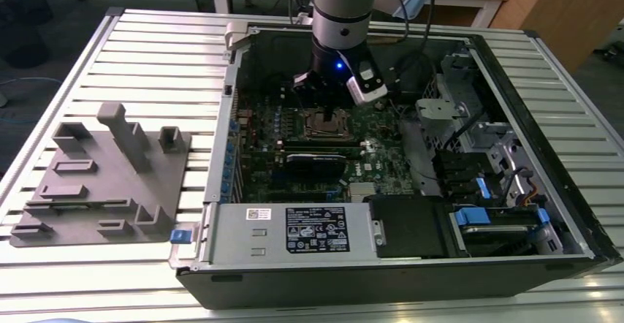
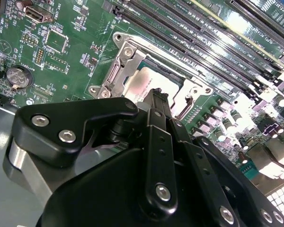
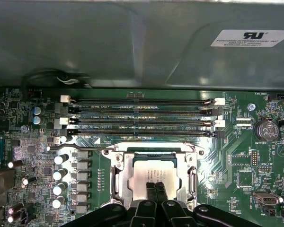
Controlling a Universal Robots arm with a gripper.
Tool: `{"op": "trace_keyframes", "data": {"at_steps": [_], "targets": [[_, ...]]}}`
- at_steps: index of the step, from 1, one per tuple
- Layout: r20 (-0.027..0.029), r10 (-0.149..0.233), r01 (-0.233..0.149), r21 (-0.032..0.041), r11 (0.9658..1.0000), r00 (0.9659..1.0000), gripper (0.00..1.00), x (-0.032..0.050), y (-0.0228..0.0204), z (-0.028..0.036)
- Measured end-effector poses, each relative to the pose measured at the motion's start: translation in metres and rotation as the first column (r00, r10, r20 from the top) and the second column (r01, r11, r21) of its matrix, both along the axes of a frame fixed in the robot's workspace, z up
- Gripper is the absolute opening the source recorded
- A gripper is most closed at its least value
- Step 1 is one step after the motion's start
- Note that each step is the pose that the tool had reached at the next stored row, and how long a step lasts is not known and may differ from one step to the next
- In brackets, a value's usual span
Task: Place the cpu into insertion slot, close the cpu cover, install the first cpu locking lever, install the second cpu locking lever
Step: 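Install the first cpu locking lever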
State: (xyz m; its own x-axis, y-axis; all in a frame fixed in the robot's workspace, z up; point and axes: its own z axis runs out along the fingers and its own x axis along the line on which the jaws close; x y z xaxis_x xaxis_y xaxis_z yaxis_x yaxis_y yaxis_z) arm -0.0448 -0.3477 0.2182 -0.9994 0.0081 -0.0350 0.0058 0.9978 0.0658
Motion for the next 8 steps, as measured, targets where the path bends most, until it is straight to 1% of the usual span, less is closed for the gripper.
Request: {"op": "trace_keyframes", "data": {"at_steps": [2,4,8], "targets": [[0.0,0.0,0.0,0.0001,1.0,1.0,0.11,0.0,0.0,0.0002],[0.0,0.0,0.0,-0.0002,1.0,1.0,0.11,0.0,-0.0001,0.0018],[0.0001,0.0,0.0,0.0001,1.0,1.0,0.11,0.0,0.0,0.0074]]}}
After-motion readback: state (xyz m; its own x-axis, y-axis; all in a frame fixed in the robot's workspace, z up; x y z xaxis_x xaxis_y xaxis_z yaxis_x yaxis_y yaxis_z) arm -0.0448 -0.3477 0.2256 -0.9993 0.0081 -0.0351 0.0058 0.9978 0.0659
